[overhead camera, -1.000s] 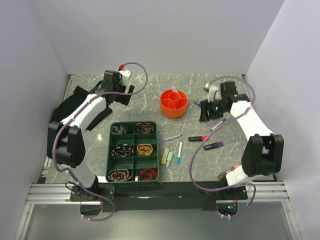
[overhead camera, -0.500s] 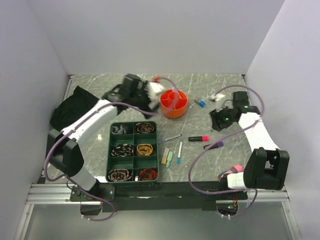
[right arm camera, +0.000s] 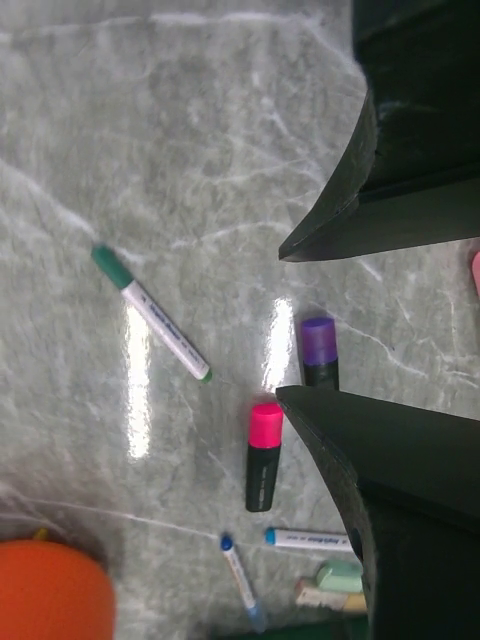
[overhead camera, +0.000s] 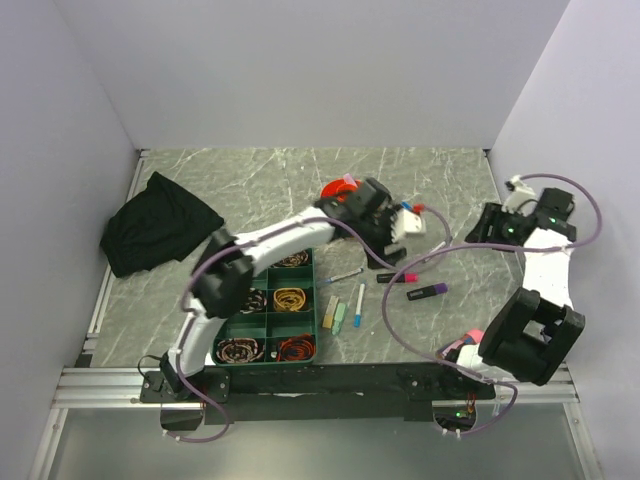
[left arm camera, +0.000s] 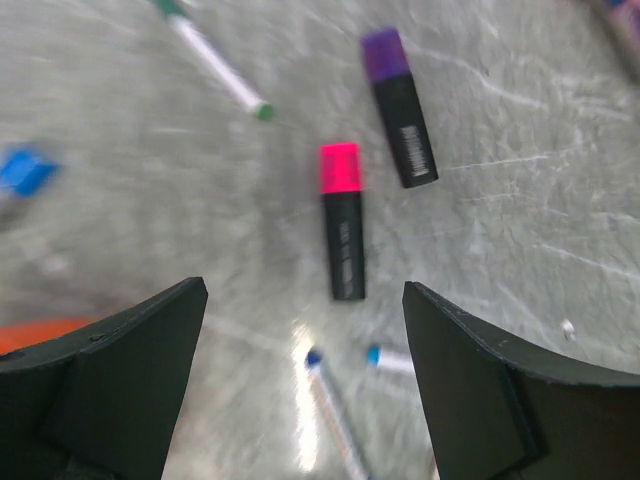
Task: Sort the stationery into containers
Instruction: Pick up the pen from the center of the board.
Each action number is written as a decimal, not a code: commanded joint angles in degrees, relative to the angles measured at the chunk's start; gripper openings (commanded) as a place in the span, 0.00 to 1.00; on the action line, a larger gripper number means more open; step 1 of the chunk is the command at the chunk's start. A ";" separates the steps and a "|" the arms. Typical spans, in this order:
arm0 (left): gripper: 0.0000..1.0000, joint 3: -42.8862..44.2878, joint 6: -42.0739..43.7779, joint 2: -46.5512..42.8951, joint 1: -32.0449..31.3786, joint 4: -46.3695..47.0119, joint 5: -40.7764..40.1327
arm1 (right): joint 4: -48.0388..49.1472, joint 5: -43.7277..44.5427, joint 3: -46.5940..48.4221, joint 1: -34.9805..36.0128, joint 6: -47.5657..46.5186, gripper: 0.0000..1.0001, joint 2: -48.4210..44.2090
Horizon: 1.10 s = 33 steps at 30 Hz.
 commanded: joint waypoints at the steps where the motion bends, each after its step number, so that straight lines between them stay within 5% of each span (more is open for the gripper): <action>1: 0.86 8.24 0.25 7.07 -3.01 -2.55 -2.36 | -2.62 -10.01 2.36 -6.85 0.59 0.61 -2.30; 18: 0.85 14.15 -4.76 19.82 -5.64 5.34 -2.89 | -9.05 -14.78 2.01 -10.38 -5.57 0.60 -1.68; 25: 0.82 10.38 -6.43 20.18 -6.70 10.18 -5.78 | -9.85 -14.60 3.68 -10.55 -6.71 0.60 -1.25; 33: 0.67 4.06 -8.71 19.04 -6.88 12.55 -9.57 | -9.93 -14.25 2.72 -10.55 -6.54 0.59 -1.42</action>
